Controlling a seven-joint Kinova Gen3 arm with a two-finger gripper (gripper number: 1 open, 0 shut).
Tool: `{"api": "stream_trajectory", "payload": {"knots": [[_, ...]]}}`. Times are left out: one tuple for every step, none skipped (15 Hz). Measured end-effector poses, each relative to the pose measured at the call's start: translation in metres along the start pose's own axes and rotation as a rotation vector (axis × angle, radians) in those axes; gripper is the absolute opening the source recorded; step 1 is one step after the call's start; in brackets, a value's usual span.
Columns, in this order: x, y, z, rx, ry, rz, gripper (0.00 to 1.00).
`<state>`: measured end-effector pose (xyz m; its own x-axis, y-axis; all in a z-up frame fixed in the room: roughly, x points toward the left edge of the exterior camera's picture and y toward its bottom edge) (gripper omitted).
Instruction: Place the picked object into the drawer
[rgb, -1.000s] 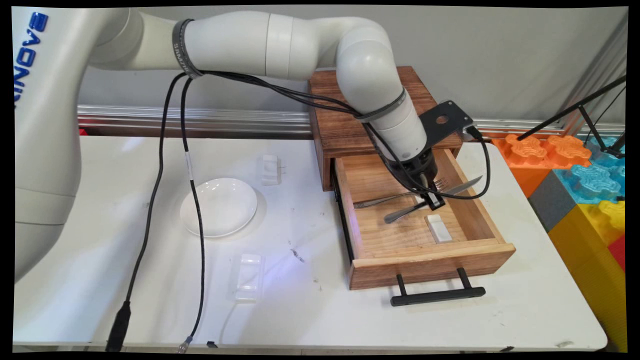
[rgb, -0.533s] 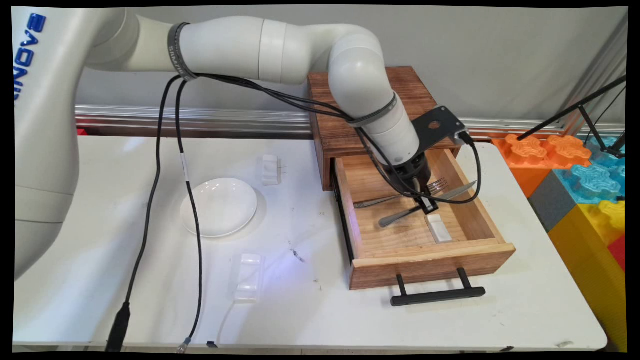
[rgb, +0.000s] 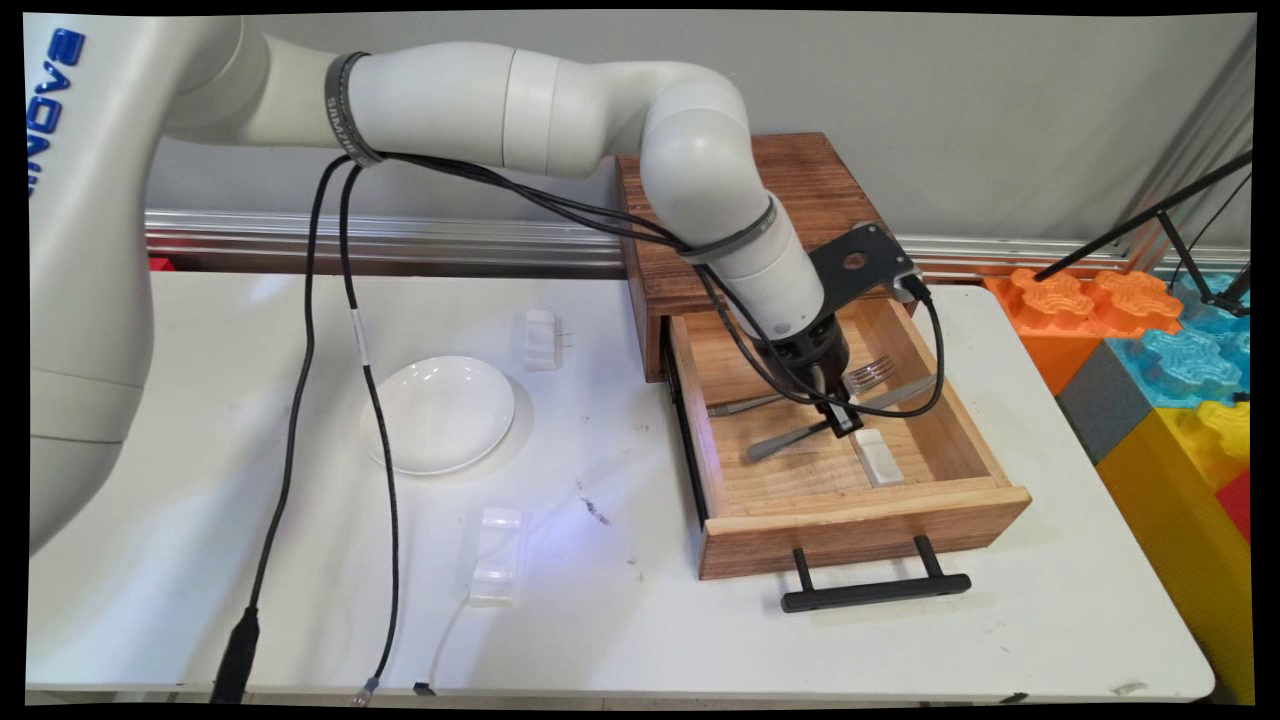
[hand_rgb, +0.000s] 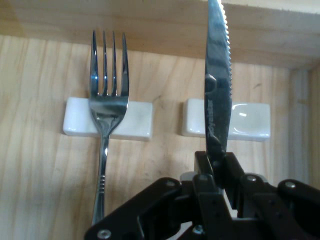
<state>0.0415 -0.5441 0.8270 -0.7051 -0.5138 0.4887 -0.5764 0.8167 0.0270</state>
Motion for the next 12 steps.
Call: {"api": "stream_trajectory", "payload": {"knots": [[-0.001,-0.001,0.001,-0.001,-0.001,0.001,0.00],[-0.003,-0.001,0.001,-0.001,-0.001,0.001,0.00],[-0.004,-0.001,0.002,-0.002,-0.001,0.002,0.00],[-0.005,-0.002,0.003,-0.003,-0.001,0.002,0.00],[-0.006,-0.002,0.003,-0.004,-0.001,0.003,0.00],[-0.007,-0.002,0.004,-0.005,-0.001,0.003,0.00],[-0.008,-0.003,0.004,-0.006,-0.001,0.003,0.00],[-0.009,-0.003,0.005,-0.007,-0.002,0.004,0.00],[-0.009,-0.003,0.005,-0.007,-0.002,0.004,0.00],[-0.010,-0.003,0.005,-0.008,-0.002,0.004,0.00],[-0.011,-0.003,0.006,-0.009,-0.002,0.004,0.00],[-0.012,-0.003,0.007,-0.010,-0.002,0.004,0.00]]}}
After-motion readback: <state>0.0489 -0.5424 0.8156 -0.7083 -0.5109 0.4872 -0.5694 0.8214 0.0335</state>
